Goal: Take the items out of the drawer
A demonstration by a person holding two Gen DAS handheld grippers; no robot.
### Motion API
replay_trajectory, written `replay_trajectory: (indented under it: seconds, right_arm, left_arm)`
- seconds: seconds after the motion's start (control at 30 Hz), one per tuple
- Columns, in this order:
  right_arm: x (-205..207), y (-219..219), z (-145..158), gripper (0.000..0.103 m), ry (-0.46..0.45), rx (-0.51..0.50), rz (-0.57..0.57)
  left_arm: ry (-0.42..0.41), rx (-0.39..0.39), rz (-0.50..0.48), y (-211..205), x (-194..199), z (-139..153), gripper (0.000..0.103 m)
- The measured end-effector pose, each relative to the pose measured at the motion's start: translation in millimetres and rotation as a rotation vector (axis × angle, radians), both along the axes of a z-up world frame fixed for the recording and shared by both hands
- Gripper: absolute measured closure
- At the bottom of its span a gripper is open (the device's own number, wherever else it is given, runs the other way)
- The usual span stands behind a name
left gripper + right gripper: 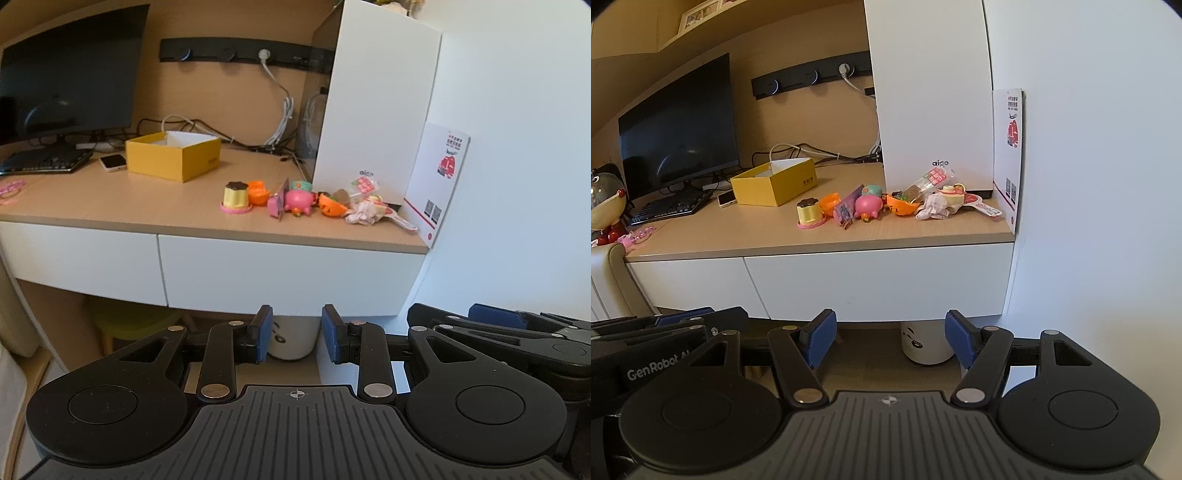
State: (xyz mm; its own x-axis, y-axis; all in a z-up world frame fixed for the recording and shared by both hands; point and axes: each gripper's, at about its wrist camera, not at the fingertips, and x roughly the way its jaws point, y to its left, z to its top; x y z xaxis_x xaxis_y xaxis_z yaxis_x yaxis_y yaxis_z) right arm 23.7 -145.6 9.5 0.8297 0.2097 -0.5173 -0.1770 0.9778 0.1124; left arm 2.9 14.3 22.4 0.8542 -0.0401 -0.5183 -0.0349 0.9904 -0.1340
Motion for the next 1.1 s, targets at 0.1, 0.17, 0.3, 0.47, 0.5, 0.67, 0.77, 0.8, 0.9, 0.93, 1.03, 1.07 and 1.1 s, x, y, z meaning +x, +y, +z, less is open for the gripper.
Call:
replay_trajectory:
  seconds: [0.1, 0.17, 0.3, 0.47, 0.5, 0.67, 0.77, 0.8, 0.9, 0.93, 1.03, 1.07, 1.1]
  right_arm:
    - [0.0, 0.0, 0.4, 0.037, -0.002, 0.0, 0.002]
    - [-0.1, -0.1, 0.4, 0.037, -0.003, 0.0, 0.0]
    - [0.6, -0.6, 0.9, 0.037, -0.005, 0.002, 0.0]
    - [1.5, -0.6, 0.7, 0.037, -0.002, 0.005, 0.0]
    - [1.5, -0.6, 0.8, 0.037, -0.002, 0.005, 0.0]
    - [1.3, 0.2, 0.1, 0.037, 0.001, 0.007, 0.005]
    - [1.5, 0.4, 0.1, 0.037, 0.002, 0.008, 0.007]
    - [1.4, 0.3, 0.1, 0.037, 0.001, 0.008, 0.006]
    - [1.8, 0.0, -0.2, 0.037, 0.003, 0.009, 0.008]
    - [1.9, 0.1, -0.2, 0.037, 0.004, 0.009, 0.007]
    - [2.2, 0.1, -0.6, 0.037, 0.007, 0.012, 0.006]
    - [2.4, 0.0, -0.7, 0.037, 0.006, 0.011, 0.006]
    - [2.4, -0.1, -0.7, 0.037, 0.006, 0.012, 0.006]
  left_arm:
    - [-0.002, 0.0, -0.002, 0.1, 0.4, 0.2, 0.071]
    - [-0.001, 0.001, -0.003, 0.7, 0.6, 0.2, 0.071]
    - [0.0, -0.004, 0.004, 3.0, 1.2, 1.0, 0.071]
    - [0.002, -0.008, 0.006, 3.8, 1.1, 1.3, 0.071]
    - [0.002, -0.009, 0.004, 4.3, 1.2, 1.4, 0.071]
    - [0.002, -0.008, 0.004, 5.1, 1.3, 1.6, 0.071]
    - [0.003, -0.008, 0.003, 5.6, 1.6, 1.4, 0.071]
    - [0.004, -0.008, 0.003, 5.5, 1.6, 1.3, 0.071]
    - [0.006, -0.01, 0.004, 5.3, 1.5, 0.9, 0.071]
    - [0.007, -0.011, 0.005, 5.3, 1.3, 0.9, 0.071]
    - [0.007, -0.011, 0.005, 5.0, 1.2, 0.8, 0.071]
    - [0.007, -0.011, 0.005, 4.9, 1.2, 0.8, 0.071]
    - [0.007, -0.011, 0.005, 4.8, 1.2, 0.8, 0.071]
